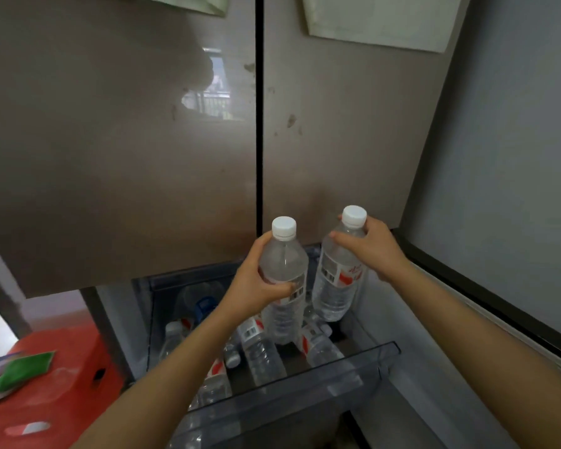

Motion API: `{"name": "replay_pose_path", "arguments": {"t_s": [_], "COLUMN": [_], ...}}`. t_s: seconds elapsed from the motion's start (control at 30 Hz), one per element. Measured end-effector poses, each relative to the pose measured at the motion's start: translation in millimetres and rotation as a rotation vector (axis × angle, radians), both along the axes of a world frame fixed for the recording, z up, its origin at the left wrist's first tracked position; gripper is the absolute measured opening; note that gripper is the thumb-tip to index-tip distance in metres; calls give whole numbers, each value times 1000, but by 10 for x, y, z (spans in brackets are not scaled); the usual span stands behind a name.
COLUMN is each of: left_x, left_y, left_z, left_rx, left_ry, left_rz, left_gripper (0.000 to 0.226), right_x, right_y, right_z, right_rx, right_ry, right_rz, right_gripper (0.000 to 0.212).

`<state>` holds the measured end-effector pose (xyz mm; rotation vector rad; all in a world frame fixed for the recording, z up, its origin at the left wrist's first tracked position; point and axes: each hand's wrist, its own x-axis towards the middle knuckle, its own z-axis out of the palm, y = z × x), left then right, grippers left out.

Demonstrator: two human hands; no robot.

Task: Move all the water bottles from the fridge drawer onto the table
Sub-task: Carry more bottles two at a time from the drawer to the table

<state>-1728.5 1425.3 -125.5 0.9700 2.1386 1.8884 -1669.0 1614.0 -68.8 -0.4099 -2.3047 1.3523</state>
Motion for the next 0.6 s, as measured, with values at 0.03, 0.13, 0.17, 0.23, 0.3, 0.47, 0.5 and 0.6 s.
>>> {"name": "replay_pose_path", "arguments": {"t_s": [0.03,0.13,0.17,0.23,0.3,0.47,0.5,0.6], "left_x": [9,37,41,66,89,263,286,487], "left_y": [-16,-75,-95,-125,-153,-163,-154,-128], "left_z": [85,263,297,328,306,202,199,163], "left_rx": [13,45,61,85,89,58,46,20], "left_ry": [18,47,42,26,-10,-86,-85,-79], "left_rz": [-7,-12,-9,-21,-33,-73,-78,-102], "left_gripper": [79,76,75,74,75,77,77,75], "right_x": [40,210,246,372,489,852,876,1038], "right_y": [10,34,45,55,67,30,29,52], "right_z": [103,298,328,359,338,200,183,105], "right_rx": [-9,-73,-96,-112,-87,-56,-51,-45], "right_ry": [17,79,83,79,58,-24,-28,-43], "right_rz": [8,2,2,0,-10,-12,-21,-27], "right_gripper": [36,31,29,29,31,35,34,35]}}
